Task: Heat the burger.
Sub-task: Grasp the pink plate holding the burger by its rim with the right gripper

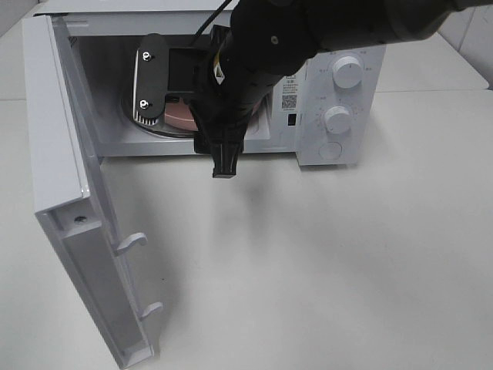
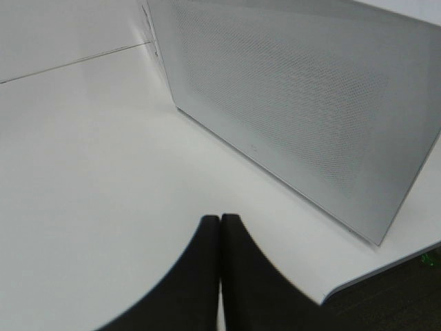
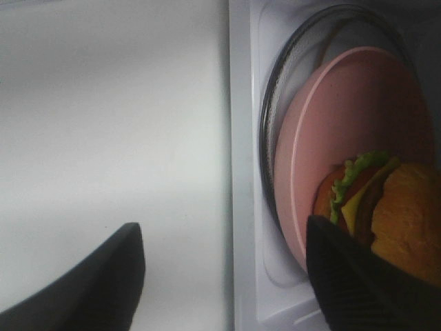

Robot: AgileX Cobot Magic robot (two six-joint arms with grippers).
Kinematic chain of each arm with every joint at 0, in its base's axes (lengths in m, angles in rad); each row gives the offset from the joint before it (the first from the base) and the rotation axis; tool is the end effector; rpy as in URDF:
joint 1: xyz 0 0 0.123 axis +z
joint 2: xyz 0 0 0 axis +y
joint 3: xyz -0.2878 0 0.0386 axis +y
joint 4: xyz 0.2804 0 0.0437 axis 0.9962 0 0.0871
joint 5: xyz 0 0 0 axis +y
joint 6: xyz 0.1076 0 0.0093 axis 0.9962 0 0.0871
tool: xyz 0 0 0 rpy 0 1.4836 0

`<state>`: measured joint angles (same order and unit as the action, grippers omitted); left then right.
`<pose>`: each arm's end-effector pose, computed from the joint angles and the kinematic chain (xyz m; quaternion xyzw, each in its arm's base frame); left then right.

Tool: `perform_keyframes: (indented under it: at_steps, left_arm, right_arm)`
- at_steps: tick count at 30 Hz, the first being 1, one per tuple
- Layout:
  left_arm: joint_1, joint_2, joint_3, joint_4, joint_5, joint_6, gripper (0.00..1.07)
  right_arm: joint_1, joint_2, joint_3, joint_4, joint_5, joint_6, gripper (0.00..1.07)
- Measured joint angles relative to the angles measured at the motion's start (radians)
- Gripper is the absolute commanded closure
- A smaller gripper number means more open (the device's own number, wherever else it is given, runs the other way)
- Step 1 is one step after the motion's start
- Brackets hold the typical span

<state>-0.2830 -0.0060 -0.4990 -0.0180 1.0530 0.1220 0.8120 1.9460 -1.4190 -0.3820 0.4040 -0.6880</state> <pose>0.0311 -0.0108 0.2857 0.1713 0.8324 -0.0513 0.5245 0.3409 0.3365 0.1954 -0.7255 0.5783 -0.1099 0.3566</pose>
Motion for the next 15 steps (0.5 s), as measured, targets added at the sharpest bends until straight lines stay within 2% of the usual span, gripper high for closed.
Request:
perform_keyframes:
  at_steps: [8,15]
  left_arm:
    - [0.000,0.000,0.000,0.000,0.000,0.000,1.06]
    - [0.000,0.000,0.000,0.000,0.000,0.000,1.06]
  right_arm:
    - [0.000,0.089,-0.073,-0.076,-0.012,0.004,0.41]
    - [0.000,0.196,-0.172,-0.188,-0.016,0.136,0.41]
